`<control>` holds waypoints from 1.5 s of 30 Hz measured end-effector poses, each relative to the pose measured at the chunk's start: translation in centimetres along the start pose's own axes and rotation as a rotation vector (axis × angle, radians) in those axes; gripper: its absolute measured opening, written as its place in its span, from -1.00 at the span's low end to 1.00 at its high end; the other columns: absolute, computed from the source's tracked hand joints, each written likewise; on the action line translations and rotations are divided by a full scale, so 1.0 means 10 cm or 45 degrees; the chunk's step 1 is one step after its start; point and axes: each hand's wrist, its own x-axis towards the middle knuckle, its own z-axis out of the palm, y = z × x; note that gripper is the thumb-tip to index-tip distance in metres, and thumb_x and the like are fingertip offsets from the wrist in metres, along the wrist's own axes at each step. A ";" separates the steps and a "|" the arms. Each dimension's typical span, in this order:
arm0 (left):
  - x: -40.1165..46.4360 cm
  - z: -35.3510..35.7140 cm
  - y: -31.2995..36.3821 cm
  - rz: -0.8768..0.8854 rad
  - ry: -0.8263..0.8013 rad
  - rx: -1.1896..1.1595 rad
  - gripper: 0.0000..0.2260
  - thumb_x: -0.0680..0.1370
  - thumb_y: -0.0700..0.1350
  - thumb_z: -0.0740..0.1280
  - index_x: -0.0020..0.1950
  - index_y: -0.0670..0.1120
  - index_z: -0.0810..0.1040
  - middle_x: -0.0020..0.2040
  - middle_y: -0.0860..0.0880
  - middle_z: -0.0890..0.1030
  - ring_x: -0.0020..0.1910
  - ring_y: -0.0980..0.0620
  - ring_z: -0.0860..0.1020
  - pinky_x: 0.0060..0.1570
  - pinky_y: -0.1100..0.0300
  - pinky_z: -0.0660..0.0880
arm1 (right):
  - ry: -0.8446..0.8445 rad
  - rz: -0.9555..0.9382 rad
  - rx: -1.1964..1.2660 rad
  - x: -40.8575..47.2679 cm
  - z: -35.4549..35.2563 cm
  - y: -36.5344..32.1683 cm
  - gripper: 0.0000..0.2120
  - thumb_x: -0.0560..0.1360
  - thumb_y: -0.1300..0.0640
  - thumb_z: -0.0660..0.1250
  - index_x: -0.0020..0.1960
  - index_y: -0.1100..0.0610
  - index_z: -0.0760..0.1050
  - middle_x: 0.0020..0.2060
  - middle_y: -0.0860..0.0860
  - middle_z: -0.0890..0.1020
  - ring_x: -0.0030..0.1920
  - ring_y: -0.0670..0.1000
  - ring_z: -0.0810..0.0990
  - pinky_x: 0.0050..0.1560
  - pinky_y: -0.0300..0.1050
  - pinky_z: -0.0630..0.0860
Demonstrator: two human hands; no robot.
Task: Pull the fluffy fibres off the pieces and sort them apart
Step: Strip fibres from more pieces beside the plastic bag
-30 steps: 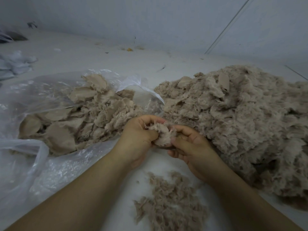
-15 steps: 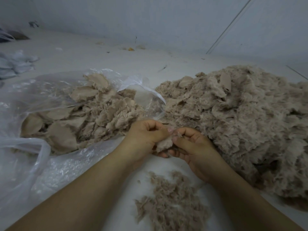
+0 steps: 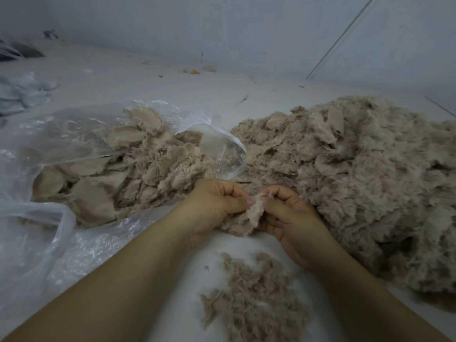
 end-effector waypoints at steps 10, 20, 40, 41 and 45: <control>0.00 -0.03 0.02 -0.086 -0.135 0.042 -0.76 0.59 -0.16 0.32 -0.04 -0.35 0.64 -0.24 -0.25 0.64 -0.39 -0.05 0.57 -0.41 0.14 0.55 | -0.040 -0.024 0.029 0.01 0.02 0.01 -0.81 0.58 0.39 0.14 -0.09 0.16 0.43 -0.50 -0.07 0.58 -0.50 -0.18 0.54 -0.34 -0.24 0.58; 0.00 0.07 -0.04 0.136 -0.001 0.213 -0.90 0.43 -0.23 0.50 -0.25 -0.18 0.62 -0.45 -0.04 0.56 -0.48 0.08 0.44 -0.42 0.29 0.40 | 0.082 0.011 -0.084 0.03 0.02 0.00 -0.67 0.59 0.17 0.20 -0.19 0.05 0.70 -0.44 0.08 0.39 -0.37 0.02 0.46 -0.35 -0.23 0.55; 0.10 -0.14 -0.01 0.243 0.375 -0.005 -0.73 0.59 -0.26 0.30 -0.32 -0.20 0.45 -0.57 -0.11 0.37 -0.68 0.02 0.26 -0.62 0.30 0.23 | 0.193 0.054 0.002 0.06 -0.04 0.05 -0.73 0.54 0.10 0.33 -0.34 0.07 0.48 -0.50 -0.02 0.31 -0.50 -0.11 0.35 -0.28 -0.16 0.60; 0.10 -0.15 0.00 0.245 0.374 -0.030 -0.73 0.59 -0.26 0.29 -0.32 -0.21 0.44 -0.58 -0.11 0.37 -0.68 0.02 0.26 -0.63 0.30 0.23 | 0.210 0.063 0.019 0.06 -0.04 0.04 -0.74 0.55 0.14 0.32 -0.31 0.08 0.47 -0.50 -0.01 0.32 -0.50 -0.11 0.37 -0.30 -0.16 0.60; 0.06 -0.10 0.02 0.276 0.295 -0.088 -0.82 0.56 -0.29 0.34 -0.25 -0.18 0.49 -0.52 -0.09 0.50 -0.62 0.04 0.40 -0.60 0.32 0.32 | 0.087 0.020 -0.053 0.05 -0.04 0.03 -0.70 0.53 0.33 0.30 -0.33 0.09 0.53 -0.44 0.00 0.52 -0.41 -0.11 0.54 -0.30 -0.22 0.58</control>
